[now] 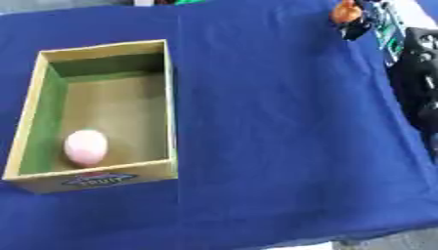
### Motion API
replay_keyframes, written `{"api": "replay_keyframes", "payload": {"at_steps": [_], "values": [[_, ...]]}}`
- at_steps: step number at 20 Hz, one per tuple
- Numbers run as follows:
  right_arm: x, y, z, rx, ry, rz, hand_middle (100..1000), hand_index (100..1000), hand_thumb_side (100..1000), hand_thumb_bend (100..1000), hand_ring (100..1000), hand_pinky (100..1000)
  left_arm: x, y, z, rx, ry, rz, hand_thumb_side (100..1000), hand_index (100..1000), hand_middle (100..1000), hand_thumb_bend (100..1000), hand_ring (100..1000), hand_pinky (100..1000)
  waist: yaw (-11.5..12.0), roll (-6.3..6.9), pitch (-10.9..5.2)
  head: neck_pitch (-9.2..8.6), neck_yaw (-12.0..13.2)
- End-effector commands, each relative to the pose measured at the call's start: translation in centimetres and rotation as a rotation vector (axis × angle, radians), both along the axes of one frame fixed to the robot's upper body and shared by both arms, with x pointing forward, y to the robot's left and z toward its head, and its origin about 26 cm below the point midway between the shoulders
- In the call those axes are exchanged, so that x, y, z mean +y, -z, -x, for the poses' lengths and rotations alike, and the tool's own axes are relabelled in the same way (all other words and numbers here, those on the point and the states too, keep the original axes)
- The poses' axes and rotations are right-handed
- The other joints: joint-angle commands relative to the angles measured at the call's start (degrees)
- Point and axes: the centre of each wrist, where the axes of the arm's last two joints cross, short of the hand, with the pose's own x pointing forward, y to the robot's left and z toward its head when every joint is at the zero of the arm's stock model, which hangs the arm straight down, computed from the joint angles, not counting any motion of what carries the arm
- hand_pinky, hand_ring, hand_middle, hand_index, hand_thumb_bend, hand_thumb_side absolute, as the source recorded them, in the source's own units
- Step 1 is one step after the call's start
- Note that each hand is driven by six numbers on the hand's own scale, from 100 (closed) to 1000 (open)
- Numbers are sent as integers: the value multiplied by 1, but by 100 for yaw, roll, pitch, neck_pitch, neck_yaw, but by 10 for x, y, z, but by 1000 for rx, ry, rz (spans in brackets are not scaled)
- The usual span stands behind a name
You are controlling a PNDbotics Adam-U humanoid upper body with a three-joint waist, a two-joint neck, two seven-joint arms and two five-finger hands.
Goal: Pick up objects on the table and place them in the box.
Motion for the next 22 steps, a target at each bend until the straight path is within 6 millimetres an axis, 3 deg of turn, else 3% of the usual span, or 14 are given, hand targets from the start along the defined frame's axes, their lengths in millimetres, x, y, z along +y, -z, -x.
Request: {"api": "replay_keyframes", "payload": {"at_steps": [1,5,9,19,22], "values": [[-10,-17,4,-41,53,31,863,912,100,160,871,810,0,-8,1,-28,7,-12,855,757,735,185,874,753,15,0,-78,-161,-27],[-11,-16,3,-50,79,41,859,911,100,142,867,808,0,-7,1,-26,5,-11,860,756,735,181,875,753,15,15,-46,-433,-66],[-10,-17,2,-54,77,36,829,892,100,112,854,796,0,-8,1,-27,7,-13,861,756,736,180,875,754,-8,14,-26,-619,64],[-18,-16,12,-93,88,62,730,823,100,100,776,739,0,-8,1,-29,9,-15,864,755,736,177,876,754,0,-7,-1,-708,200],[-19,-18,14,-139,113,95,598,728,100,100,680,679,-1,-9,0,-30,10,-15,865,755,736,175,876,754,9,-1,11,-718,182]]}}
